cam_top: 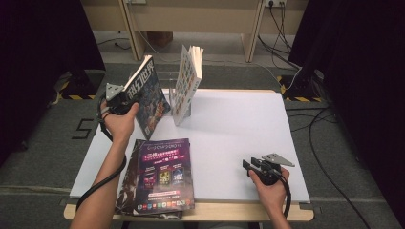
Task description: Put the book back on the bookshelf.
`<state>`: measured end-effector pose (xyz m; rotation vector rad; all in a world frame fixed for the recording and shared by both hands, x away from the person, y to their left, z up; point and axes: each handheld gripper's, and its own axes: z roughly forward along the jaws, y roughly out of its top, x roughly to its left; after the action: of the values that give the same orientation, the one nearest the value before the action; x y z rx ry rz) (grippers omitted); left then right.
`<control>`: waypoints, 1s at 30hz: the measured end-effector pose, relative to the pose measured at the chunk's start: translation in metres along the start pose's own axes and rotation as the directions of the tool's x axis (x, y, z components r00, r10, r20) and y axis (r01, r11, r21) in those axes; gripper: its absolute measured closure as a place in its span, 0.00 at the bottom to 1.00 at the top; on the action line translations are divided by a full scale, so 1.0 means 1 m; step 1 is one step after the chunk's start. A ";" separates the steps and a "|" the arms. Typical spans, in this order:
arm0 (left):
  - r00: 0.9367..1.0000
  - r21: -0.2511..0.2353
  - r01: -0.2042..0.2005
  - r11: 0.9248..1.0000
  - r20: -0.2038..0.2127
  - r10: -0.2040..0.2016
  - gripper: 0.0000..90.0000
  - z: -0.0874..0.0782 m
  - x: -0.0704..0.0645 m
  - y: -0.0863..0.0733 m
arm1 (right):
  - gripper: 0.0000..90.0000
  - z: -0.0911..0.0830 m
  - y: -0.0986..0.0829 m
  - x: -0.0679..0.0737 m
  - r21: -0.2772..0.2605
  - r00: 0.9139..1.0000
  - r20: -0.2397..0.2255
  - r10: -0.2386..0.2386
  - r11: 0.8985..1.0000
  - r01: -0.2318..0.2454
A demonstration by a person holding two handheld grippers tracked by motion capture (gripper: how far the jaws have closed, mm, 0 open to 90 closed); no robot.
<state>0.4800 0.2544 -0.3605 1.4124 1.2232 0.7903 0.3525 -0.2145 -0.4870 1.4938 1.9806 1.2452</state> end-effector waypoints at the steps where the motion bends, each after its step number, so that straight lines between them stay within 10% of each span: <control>1: 1.000 0.001 -0.004 1.000 -0.003 0.004 0.91 0.000 0.000 0.000 | 0.64 0.000 0.000 -0.001 -0.002 1.000 0.000 0.001 1.000 -0.001; 30: 0.999 -0.039 -0.022 0.999 -0.024 0.021 0.92 0.009 -0.006 0.024 | 0.64 -0.003 0.001 -0.003 -0.018 1.000 0.006 0.007 1.000 -0.007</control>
<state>0.4932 0.2486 -0.3385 1.3898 1.2058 0.8439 0.3523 -0.2185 -0.4857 1.4952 1.9570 1.2563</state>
